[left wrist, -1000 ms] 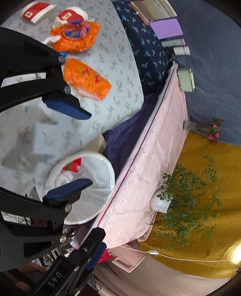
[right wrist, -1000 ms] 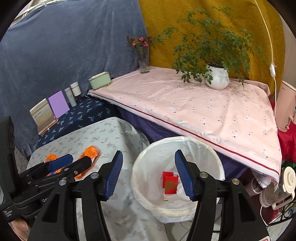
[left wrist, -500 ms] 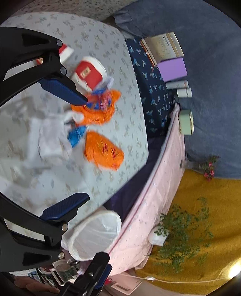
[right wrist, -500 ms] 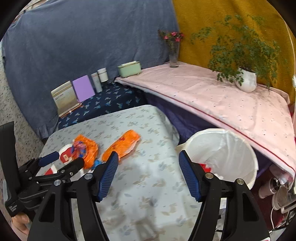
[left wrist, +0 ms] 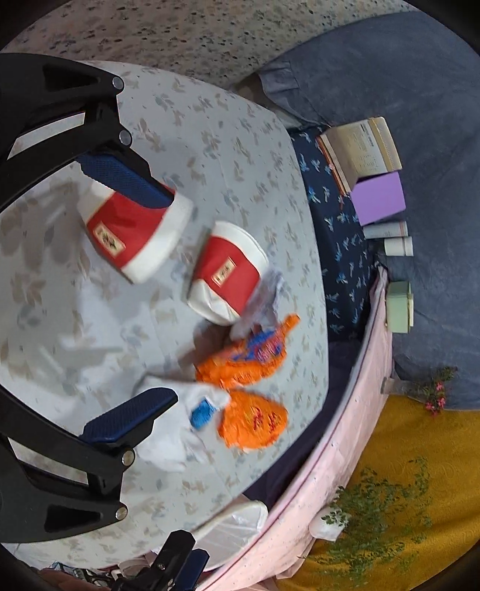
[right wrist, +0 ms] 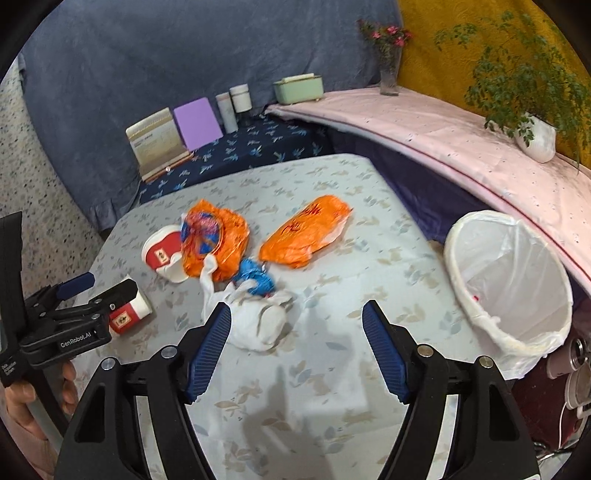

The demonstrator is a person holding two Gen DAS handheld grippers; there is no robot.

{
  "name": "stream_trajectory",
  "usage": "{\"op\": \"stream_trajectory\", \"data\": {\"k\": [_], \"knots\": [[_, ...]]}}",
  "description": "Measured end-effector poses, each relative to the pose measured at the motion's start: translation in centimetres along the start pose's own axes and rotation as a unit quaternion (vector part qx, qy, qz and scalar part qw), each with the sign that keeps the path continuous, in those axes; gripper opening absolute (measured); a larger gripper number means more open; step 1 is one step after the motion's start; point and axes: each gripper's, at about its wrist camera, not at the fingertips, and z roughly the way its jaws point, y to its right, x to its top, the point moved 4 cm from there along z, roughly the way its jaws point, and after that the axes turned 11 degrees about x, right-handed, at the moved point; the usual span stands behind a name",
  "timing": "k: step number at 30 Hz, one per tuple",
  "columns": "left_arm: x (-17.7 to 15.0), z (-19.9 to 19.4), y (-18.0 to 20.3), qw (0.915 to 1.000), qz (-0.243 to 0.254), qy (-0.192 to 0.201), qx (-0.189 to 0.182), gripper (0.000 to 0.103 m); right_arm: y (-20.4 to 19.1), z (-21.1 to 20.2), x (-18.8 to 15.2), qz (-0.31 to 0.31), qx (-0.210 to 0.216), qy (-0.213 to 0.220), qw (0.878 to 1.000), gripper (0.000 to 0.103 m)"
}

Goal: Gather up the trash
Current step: 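Grasp the red-white paper cup with left tool while right tool grasps white cloth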

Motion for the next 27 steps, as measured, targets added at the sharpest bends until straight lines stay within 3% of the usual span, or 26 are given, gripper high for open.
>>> {"op": "stream_trajectory", "data": {"k": [9,22,27], "knots": [[-2.4,3.8,-3.6,0.9991,0.018,-0.034,0.019,0.094,-1.9,4.8,-1.3,-0.003,0.002,-0.031,1.000,0.071],[-4.3,7.2,-5.4,0.9968,-0.001,-0.078,-0.019,0.093,-2.0,10.4,-1.5,0.008,-0.006,-0.060,0.998,0.071],[-4.3,7.1,-5.3,0.9952,-0.024,-0.085,-0.041,0.085,-2.4,11.1,-1.6,0.006,-0.003,-0.065,0.998,0.066]]}}
